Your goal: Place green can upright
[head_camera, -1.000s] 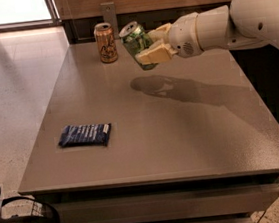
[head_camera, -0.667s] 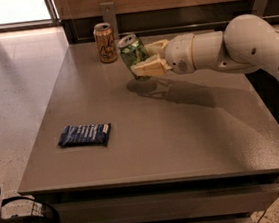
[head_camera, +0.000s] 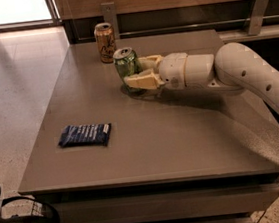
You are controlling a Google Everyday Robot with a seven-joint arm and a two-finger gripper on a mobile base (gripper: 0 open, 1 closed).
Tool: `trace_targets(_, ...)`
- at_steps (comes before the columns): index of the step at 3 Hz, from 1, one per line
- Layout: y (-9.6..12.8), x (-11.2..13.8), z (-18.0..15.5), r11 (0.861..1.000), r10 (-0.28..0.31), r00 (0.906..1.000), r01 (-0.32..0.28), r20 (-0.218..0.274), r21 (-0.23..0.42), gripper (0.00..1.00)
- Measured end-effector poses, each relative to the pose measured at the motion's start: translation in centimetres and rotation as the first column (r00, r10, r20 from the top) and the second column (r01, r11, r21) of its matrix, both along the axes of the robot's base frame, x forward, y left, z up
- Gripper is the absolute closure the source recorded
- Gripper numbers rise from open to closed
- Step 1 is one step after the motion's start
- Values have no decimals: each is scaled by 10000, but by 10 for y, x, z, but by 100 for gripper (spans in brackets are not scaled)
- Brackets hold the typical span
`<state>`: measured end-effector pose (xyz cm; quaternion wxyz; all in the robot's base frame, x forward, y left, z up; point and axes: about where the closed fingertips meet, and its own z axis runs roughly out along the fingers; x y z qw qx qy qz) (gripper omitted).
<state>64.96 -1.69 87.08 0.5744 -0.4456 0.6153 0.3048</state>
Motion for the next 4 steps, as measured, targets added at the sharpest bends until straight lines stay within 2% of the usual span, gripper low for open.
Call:
trace_targets(1, 4, -1, -12, 9996, 58, 9999, -56, -83, 283, 100)
trace_targets(2, -2, -3, -22, 9997, -194, 9992, 198, -355, 117, 100)
trace_targets(3, -2, -3, -21, 9997, -192, 9992, 197, -355, 117, 86)
trace_targets(4, -2, -3, -20, 9997, -191, 9992, 195, -355, 117, 62)
